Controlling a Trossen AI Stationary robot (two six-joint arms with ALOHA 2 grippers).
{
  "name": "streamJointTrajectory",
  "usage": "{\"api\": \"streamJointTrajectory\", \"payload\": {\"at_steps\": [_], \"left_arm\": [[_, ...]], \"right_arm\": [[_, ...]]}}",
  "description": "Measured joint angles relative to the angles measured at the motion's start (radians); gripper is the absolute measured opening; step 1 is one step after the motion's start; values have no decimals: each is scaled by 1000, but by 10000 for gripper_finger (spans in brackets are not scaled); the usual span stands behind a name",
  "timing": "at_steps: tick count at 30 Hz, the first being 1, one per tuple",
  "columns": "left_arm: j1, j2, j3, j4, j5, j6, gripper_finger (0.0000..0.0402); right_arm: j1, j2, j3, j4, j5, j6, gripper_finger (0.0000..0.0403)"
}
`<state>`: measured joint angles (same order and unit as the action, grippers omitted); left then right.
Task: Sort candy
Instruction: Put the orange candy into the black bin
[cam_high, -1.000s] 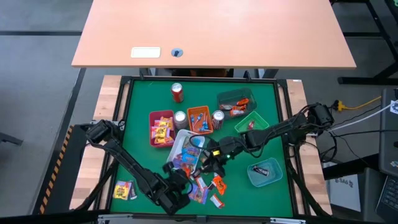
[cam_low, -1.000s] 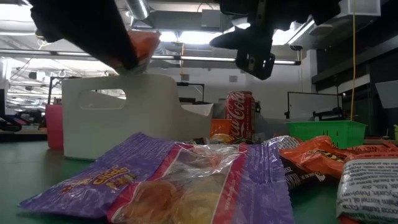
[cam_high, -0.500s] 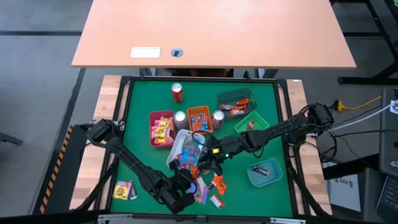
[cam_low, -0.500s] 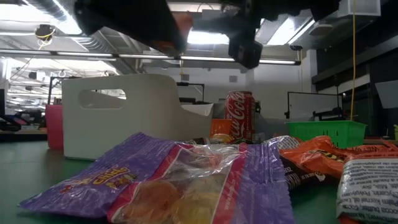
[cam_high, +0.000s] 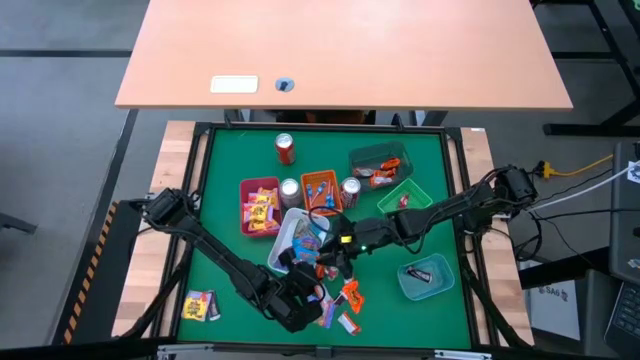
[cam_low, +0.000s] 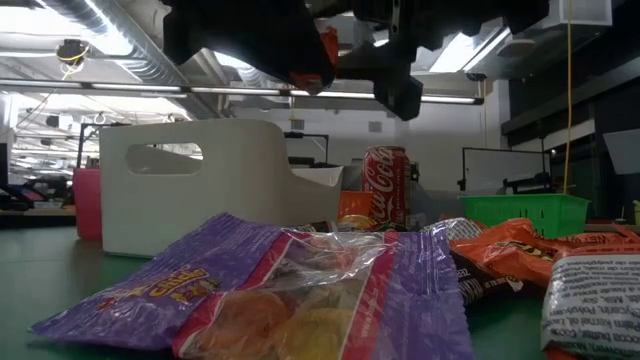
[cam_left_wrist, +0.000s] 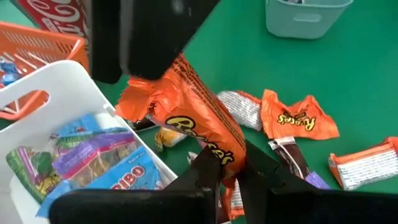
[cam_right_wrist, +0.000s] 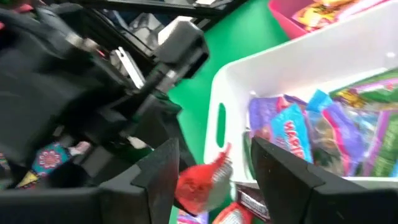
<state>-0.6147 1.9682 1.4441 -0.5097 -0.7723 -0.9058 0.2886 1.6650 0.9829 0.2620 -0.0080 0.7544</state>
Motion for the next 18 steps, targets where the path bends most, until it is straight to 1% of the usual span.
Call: {"api": "streamJointTrajectory", "payload": {"at_steps": [8,11,14,18], "left_arm": [[9,0,0,6,-51,0,27],[9,0,0,6,-53,0,27],[9,0,0,6,-52,0,27],[10,0,0,5,-49,0,27]], "right_arm": [[0,0,0,-32,0,-1,200],[0,0,0,-33,-1,-1,193],[0,0,0,-31,-2,-1,169],[0,0,0,-30,-3,-1,121]]}}
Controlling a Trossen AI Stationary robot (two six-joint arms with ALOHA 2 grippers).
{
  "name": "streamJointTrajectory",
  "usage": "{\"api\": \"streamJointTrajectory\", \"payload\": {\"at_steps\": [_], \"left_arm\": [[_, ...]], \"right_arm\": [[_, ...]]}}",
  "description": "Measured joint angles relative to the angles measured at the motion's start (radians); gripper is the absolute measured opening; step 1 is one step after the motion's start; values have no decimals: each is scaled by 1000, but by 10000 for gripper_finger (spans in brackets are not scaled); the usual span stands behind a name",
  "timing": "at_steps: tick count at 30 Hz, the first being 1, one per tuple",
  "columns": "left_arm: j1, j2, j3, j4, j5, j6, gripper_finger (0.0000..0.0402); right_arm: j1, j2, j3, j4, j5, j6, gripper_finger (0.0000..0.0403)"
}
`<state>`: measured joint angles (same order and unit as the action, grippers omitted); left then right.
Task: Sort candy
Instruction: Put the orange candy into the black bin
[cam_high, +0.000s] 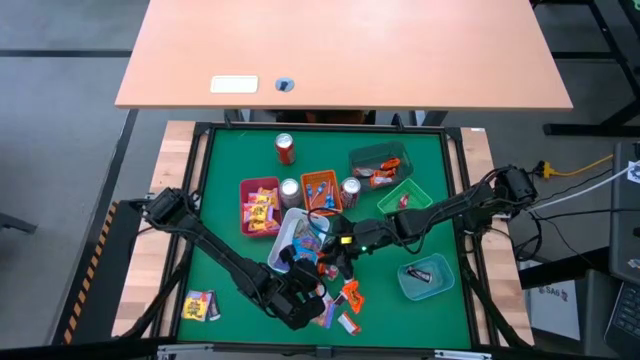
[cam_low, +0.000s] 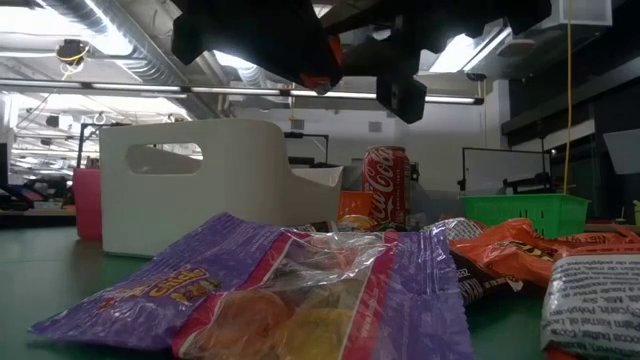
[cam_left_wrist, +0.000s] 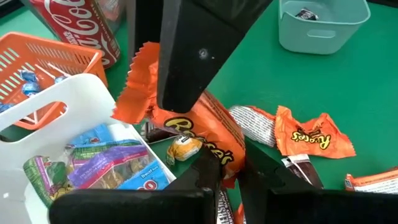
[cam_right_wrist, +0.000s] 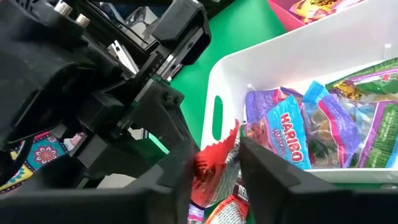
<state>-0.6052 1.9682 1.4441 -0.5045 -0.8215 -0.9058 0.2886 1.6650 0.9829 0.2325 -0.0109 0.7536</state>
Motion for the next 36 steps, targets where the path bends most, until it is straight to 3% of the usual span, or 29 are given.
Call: {"api": "streamJointTrajectory", "payload": {"at_steps": [9,20,30,36], "left_arm": [[5,0,0,0,1,0,28],[20,-1,0,-1,65,0,31],[55,-2,0,-2,129,0,129],[49,-2,0,-2,184,0,164]], "right_arm": [[0,0,0,2,0,-3,33],[0,2,0,-4,-1,-55,19],[-5,-5,0,-9,0,-88,18],[-63,-100,0,-104,-19,-135,18]]}}
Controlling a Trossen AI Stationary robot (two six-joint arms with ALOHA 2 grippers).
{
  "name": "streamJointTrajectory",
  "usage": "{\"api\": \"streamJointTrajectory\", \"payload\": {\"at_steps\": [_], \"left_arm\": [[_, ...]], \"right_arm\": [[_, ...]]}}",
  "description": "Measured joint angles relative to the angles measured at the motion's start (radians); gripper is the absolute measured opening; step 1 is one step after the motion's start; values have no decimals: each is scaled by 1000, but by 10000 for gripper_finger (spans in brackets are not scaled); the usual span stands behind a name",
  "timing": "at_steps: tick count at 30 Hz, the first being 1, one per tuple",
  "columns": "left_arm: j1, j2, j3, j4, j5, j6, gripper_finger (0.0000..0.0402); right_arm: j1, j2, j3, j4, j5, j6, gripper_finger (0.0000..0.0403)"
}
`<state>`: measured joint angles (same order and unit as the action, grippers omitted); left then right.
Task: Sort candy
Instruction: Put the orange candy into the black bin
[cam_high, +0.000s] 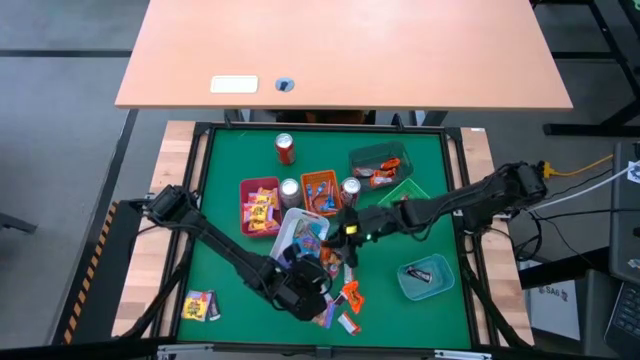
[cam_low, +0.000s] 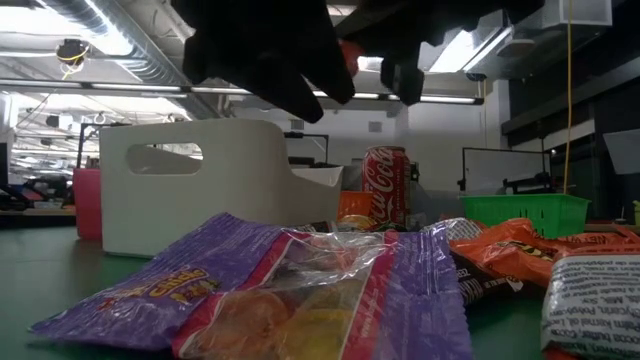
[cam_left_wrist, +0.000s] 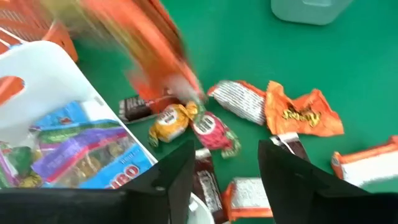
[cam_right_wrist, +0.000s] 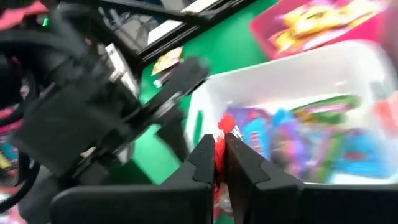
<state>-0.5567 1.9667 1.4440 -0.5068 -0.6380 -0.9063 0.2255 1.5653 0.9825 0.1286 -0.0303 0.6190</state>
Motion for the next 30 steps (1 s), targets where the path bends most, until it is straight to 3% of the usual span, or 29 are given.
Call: {"api": "streamJointTrajectory", "payload": {"at_steps": [6,15,20,30], "left_arm": [[-15,0,0,2,3,-1,169],[-37,0,0,3,5,-4,170],[-50,0,-1,5,9,-9,170],[-96,0,-1,11,182,-11,170]], "right_arm": [[-114,-160,0,-179,27,-95,18],[-345,-338,0,-514,271,-291,19],[-467,-337,0,-661,410,-348,19],[-583,-251,0,-730,417,-349,19]]}}
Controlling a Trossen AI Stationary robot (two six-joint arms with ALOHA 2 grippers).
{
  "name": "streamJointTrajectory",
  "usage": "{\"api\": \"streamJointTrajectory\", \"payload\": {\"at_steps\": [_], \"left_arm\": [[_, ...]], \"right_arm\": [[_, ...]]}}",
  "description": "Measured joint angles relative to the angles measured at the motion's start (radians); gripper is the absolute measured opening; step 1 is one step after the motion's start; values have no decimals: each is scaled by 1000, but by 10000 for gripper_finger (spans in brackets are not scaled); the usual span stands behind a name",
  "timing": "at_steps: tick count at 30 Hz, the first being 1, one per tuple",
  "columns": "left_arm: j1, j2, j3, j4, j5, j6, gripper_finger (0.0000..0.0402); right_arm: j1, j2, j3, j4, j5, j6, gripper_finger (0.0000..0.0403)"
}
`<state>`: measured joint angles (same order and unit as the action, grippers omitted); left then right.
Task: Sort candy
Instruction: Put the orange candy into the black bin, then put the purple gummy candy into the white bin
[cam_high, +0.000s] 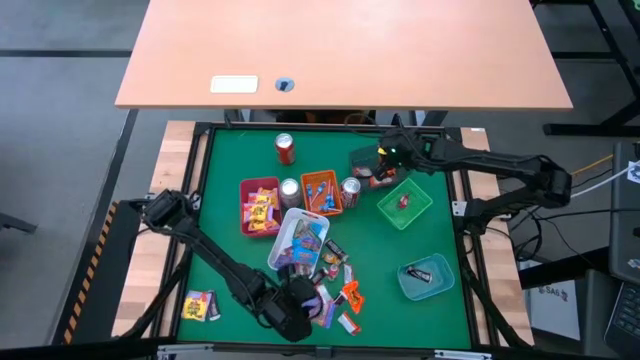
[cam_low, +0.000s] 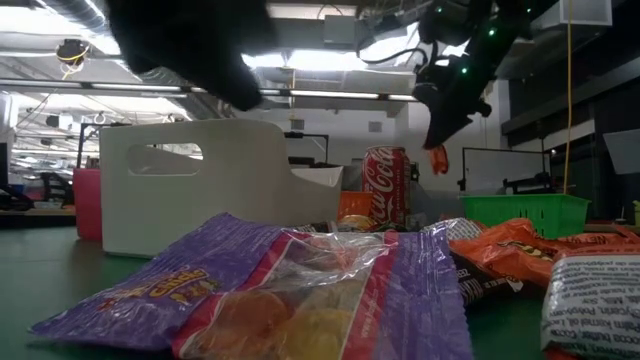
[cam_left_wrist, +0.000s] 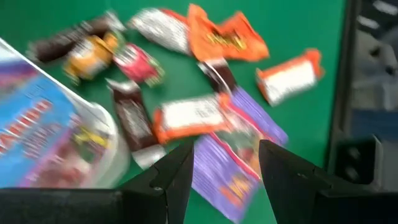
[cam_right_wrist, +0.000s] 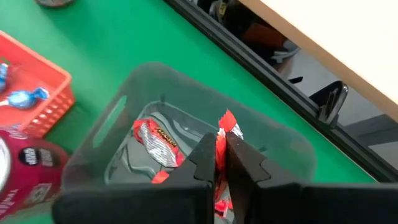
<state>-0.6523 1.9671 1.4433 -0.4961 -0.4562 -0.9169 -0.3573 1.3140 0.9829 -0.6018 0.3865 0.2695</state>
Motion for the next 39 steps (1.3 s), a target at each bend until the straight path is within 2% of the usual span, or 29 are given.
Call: {"api": "streamJointTrajectory", "payload": {"at_steps": [9,15,25,30,39], "left_arm": [[-64,1,0,0,27,9,170],[-91,9,0,9,-43,11,170],[-88,103,0,110,-61,94,170],[-69,159,0,118,-60,116,170],[-59,218,2,124,-40,115,165]], "right_arm": [[3,53,0,0,5,-14,19],[3,65,0,-1,5,-16,25],[3,65,0,-5,-1,-16,134],[3,65,0,-48,-97,-15,158],[4,30,0,-77,-314,-9,161]]}}
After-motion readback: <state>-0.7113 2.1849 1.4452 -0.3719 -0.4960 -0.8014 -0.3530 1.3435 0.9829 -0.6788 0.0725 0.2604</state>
